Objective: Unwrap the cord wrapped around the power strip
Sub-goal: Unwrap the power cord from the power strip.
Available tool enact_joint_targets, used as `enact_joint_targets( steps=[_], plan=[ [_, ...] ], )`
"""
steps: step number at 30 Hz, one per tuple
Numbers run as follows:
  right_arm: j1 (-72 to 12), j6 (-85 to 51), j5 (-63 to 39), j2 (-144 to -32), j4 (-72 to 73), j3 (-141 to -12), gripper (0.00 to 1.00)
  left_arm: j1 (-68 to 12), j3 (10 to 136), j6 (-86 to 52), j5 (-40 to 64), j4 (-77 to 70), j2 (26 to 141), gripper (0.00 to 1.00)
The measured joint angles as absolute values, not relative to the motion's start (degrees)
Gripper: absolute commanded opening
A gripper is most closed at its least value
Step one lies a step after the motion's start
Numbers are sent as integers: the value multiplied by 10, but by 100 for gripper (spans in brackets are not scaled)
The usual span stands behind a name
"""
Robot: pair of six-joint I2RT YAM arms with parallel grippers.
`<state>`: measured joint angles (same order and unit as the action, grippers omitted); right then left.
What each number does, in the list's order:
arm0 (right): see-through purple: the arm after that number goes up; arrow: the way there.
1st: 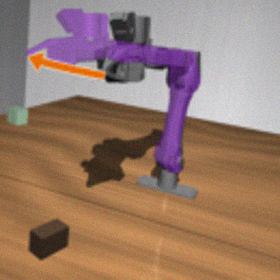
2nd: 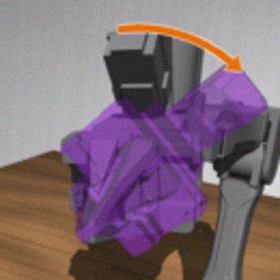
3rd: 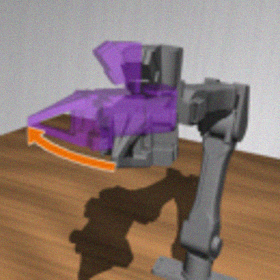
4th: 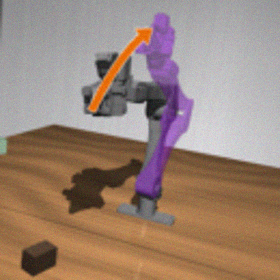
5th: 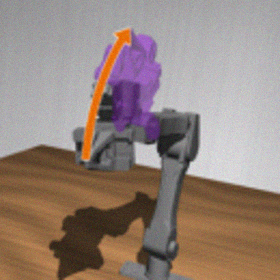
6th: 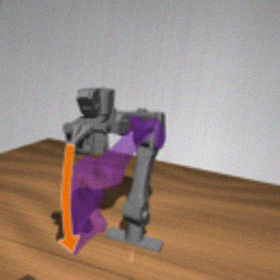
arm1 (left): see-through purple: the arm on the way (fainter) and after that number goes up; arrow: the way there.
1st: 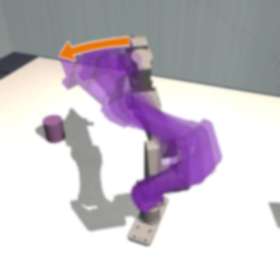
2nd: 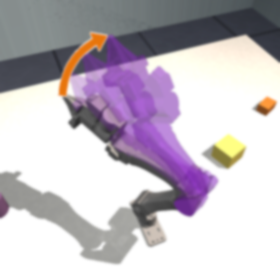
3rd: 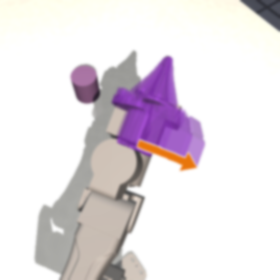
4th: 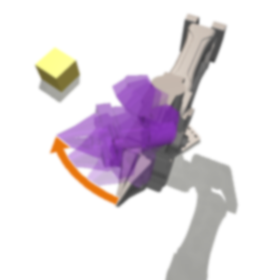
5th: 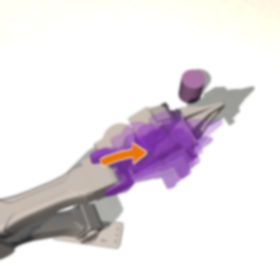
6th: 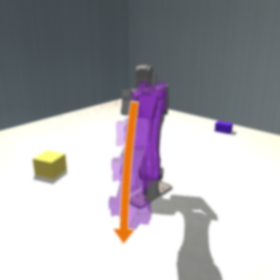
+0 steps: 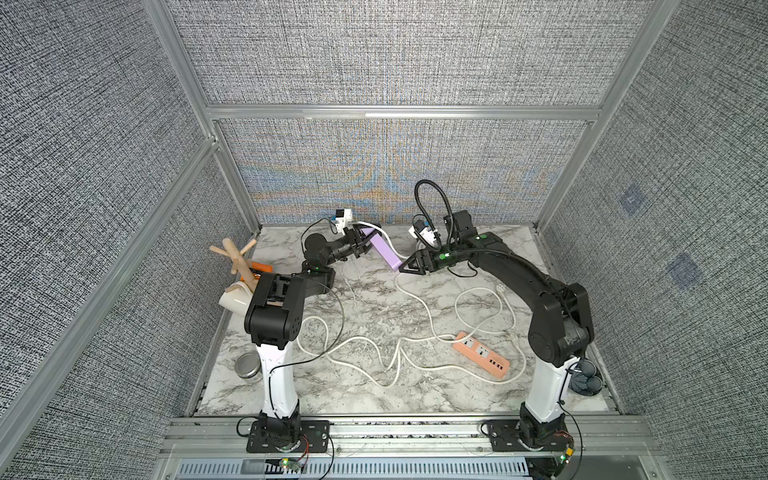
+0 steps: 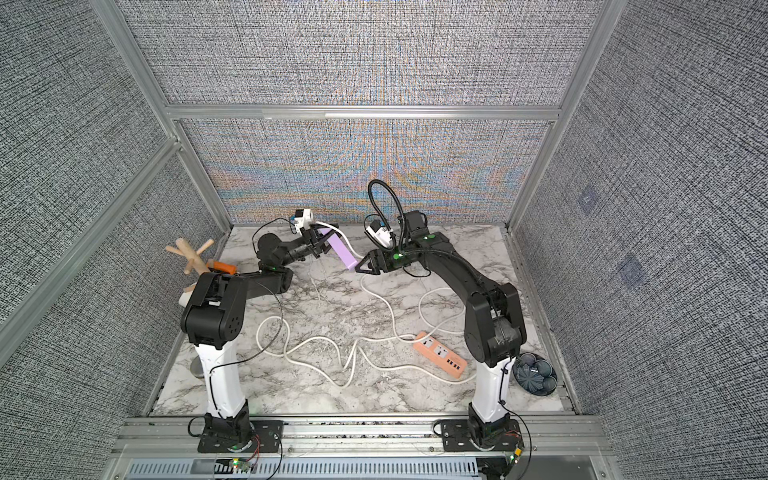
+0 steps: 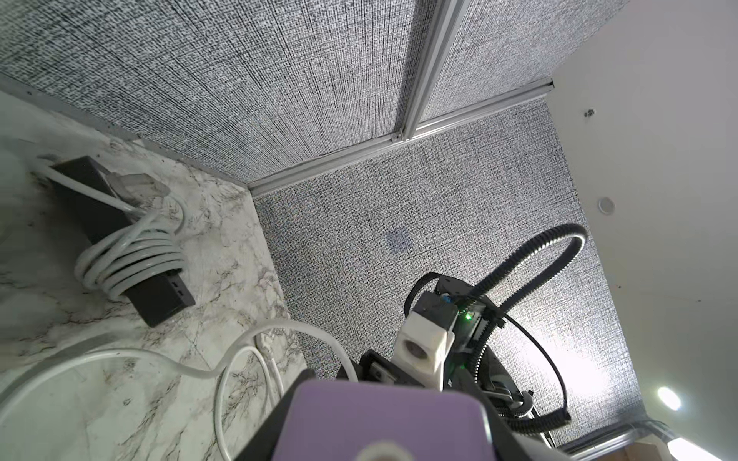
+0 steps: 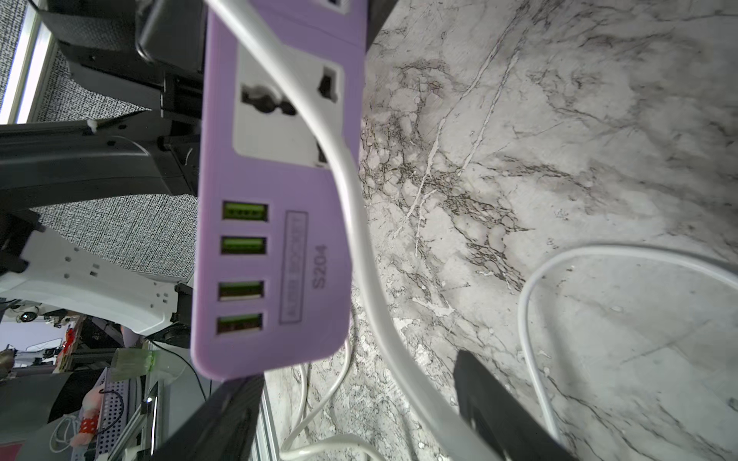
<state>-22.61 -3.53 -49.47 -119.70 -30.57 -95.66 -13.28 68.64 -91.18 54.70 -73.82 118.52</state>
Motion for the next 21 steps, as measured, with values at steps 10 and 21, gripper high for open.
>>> enact_joint_targets(
  steps=[10,21],
  plan=[
    [-198,-95,-535,-1256,-307,-1031,74,-131,677,-894,485,-728,1173,0],
    [-230,-100,-592,-1221,-255,-990,81,-157,687,-848,606,-675,1172,0]
  ],
)
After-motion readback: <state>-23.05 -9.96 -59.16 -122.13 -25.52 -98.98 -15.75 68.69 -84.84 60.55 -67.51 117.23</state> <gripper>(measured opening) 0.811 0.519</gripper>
